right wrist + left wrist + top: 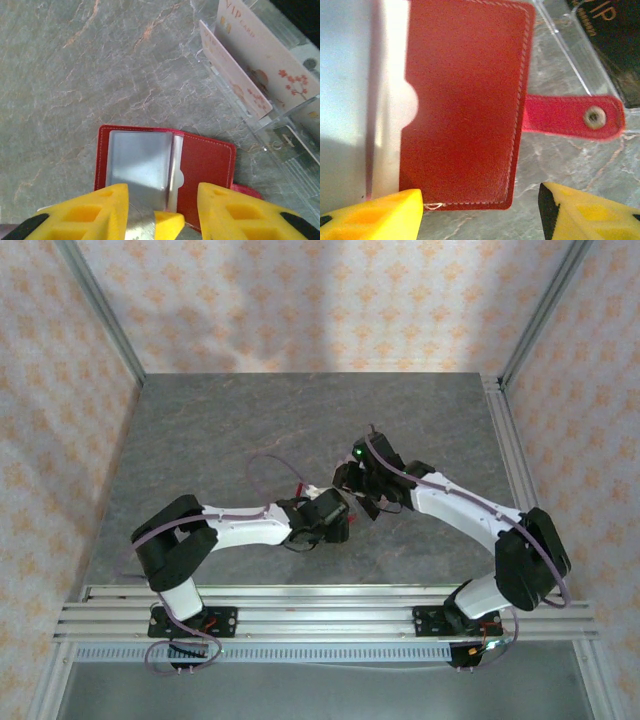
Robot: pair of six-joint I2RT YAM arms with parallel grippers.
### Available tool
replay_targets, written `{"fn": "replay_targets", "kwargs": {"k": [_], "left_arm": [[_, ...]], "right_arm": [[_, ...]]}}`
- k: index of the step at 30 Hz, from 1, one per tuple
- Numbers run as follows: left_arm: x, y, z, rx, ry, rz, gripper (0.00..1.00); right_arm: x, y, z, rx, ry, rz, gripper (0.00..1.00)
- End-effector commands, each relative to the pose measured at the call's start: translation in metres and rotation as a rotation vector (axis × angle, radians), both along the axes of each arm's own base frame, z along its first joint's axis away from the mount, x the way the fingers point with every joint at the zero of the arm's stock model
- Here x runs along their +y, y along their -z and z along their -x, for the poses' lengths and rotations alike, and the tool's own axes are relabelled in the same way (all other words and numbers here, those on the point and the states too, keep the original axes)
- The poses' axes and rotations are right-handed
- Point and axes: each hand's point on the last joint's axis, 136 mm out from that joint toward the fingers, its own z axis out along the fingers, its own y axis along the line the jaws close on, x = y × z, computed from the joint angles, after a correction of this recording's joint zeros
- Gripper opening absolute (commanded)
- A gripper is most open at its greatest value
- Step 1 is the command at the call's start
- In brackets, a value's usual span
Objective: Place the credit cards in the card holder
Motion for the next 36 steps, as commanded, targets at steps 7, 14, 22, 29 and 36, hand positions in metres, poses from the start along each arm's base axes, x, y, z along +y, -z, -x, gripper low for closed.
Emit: {"fn": "replay_targets", "kwargs": {"k": [7,14,22,29,36], "left_arm": [[-0.003,-0.012,0.0,-0.047,0.013,-0.017,0.63],[-0.006,-0.014,0.0,-0.047,0.018,-0.017,0.62],[-0.007,-0.029,-0.001,-0.07,0.036,-0.016,0.62],[-0.004,-0.055,-0.003,-0.105,0.044,-0.02,0.64],[0.021,-0.098,-0.007,-0.199,0.006,-0.053,0.71]], "right_arm": [[0.008,0.03,0.011,0.078,-0.021,-0.053,0.22],[0.016,0.061,0.019,0.154,-0.035,-0.086,0.05],[0.005,0.097,0.025,0.198,-0.024,-0.012,0.0],[-0.004,0.111,0.03,0.209,-0.007,0.017,0.0],[-0.006,0.115,0.031,0.213,-0.001,0.027,0.08]]}}
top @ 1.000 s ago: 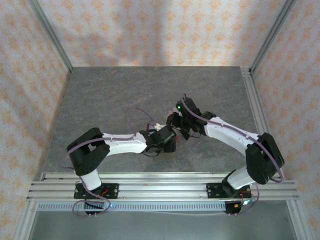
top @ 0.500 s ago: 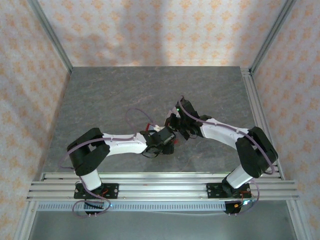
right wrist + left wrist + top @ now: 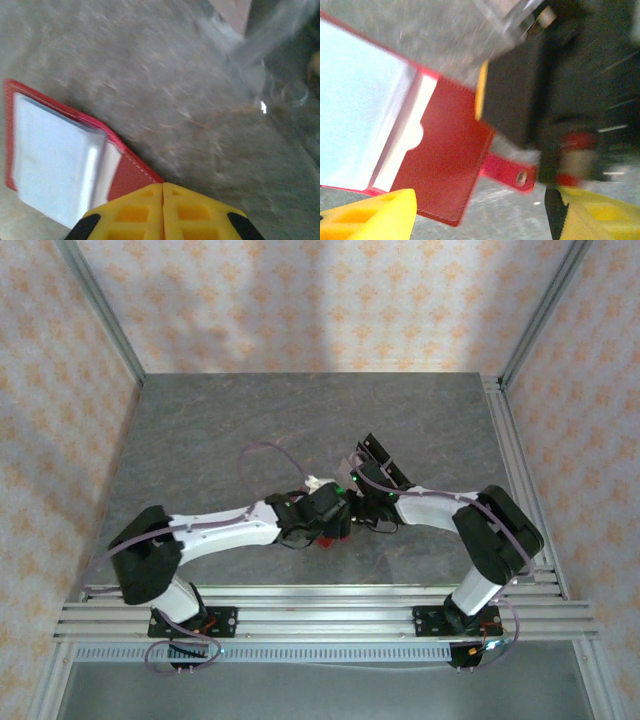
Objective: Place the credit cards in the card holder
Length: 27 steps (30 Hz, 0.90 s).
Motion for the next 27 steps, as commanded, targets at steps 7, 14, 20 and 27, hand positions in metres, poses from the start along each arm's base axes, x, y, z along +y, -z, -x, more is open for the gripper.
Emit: {"fn": "replay_targets", "kwargs": {"k": [7,14,20,27], "left_arm": [[0.064,-0.062,-0.025,-0.187,-0.149,-0.073,0.75],[0.116,-0.055,-0.057,-0.136,-0.206,-0.067,0.77],[0.135,-0.027,-0.078,0.004,-0.133,-0.03,0.77],[0.115,0.003,-0.081,0.136,0.021,0.004,0.77]], "right_arm": [[-0.007,0.009,0.003,0.016,0.004,0.041,0.08],[-0.003,0.007,0.001,0.014,-0.005,0.034,0.08],[-0.003,0.01,0.002,0.019,-0.011,0.039,0.08],[-0.004,0.012,0.002,0.023,-0.012,0.042,0.07]]}}
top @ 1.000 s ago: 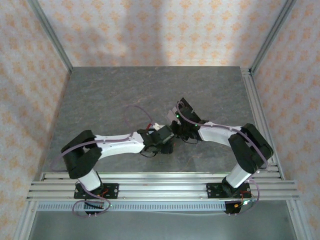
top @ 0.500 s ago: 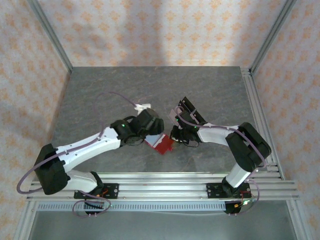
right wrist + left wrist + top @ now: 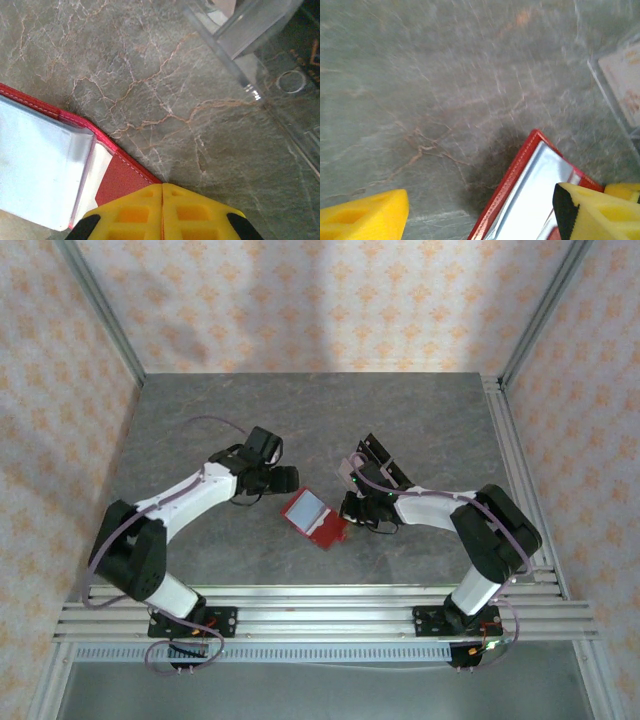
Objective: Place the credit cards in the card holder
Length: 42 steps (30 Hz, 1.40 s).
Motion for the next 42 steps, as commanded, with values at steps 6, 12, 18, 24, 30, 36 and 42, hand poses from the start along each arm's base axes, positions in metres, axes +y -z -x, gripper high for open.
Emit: {"fn": "replay_targets", "kwargs": {"k": [6,12,18,24,30,36,42], "left_arm": [[-0.033,0.016,0.004,0.1,0.171,0.098,0.76],[-0.039,0.03,0.005,0.143,0.188,0.113,0.76],[-0.053,0.036,0.011,0.183,0.222,0.184,0.73],[-0.053,0.04,0.017,0.199,0.233,0.197,0.49],[-0.047,0.036,0.017,0.175,0.21,0.179,0.15],[-0.035,0.021,0.016,0.112,0.166,0.145,0.0],[-0.018,0.003,0.012,0.034,0.085,0.094,0.0]], "right_arm": [[-0.002,0.008,0.001,0.02,-0.003,0.03,0.07],[-0.002,0.009,0.001,0.02,-0.006,0.033,0.07],[-0.001,0.008,0.0,0.018,-0.006,0.026,0.06],[0.0,0.007,-0.001,0.017,-0.006,0.026,0.06],[0.005,-0.008,-0.006,-0.005,-0.023,0.014,0.06],[0.015,-0.055,-0.017,-0.078,-0.046,-0.029,0.11],[0.023,-0.094,-0.024,-0.145,-0.058,-0.063,0.14]]}}
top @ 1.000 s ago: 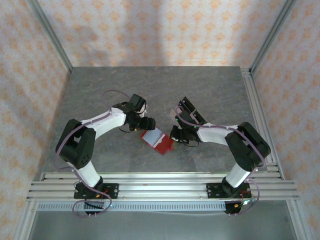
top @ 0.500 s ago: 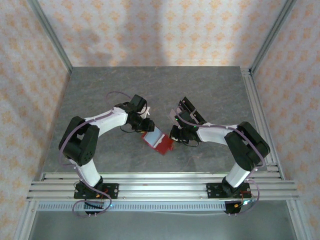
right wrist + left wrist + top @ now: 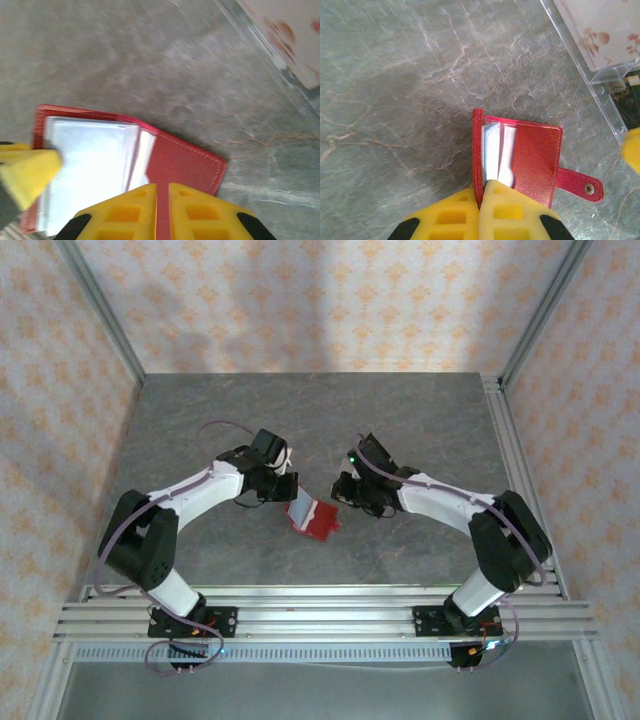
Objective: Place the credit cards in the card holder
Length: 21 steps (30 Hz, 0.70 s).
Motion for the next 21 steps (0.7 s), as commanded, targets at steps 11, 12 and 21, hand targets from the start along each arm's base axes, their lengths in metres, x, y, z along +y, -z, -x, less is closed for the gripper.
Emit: {"fn": "replay_targets", "kwargs": {"k": [11,12,21], "left_arm": [[0.033,-0.015,0.002,-0.134,-0.194,-0.106,0.0],[0.033,-0.014,0.003,-0.137,-0.196,-0.116,0.0],[0.025,-0.008,0.007,-0.164,-0.231,-0.159,0.0]], "right_arm": [[0.048,-0.001,0.011,0.0,-0.067,-0.056,0.13],[0.051,0.002,0.012,0.007,-0.07,-0.062,0.13],[0.057,0.046,0.02,0.079,-0.051,-0.049,0.1]]}}
